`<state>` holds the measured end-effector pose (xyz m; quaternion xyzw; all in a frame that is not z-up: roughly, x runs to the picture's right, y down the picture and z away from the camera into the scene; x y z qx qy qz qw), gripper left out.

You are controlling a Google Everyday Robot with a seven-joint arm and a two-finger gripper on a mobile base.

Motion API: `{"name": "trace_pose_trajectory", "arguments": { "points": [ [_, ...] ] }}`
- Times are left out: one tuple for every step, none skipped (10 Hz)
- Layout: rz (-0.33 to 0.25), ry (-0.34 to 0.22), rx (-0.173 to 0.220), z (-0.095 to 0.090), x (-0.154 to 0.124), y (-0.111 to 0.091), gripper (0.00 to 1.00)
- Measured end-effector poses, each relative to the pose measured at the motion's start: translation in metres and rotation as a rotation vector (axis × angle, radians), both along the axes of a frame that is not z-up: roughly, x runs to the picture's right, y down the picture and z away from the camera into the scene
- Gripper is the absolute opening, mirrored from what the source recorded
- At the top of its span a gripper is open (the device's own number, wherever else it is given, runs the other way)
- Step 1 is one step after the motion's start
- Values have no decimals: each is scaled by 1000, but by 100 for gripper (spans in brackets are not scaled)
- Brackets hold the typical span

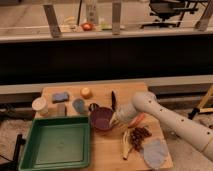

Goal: Stack bowls into tray

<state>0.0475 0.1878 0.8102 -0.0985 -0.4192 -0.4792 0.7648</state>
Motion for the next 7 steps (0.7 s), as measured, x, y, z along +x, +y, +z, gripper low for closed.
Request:
{"name": "trace_pose_trajectory", "arguments": {
  "points": [
    [-7, 16, 1, -4, 3, -4, 1],
    [-16, 24, 4, -7, 3, -7, 0],
    [-27, 31, 9, -10, 3, -11, 0],
    [-44, 36, 18, -16, 2, -18, 0],
    [-67, 37, 30, -22, -1, -26, 0],
    [-79, 38, 39, -27, -3, -32, 0],
    [-105, 40, 53, -35, -5, -42, 0]
  ]
}}
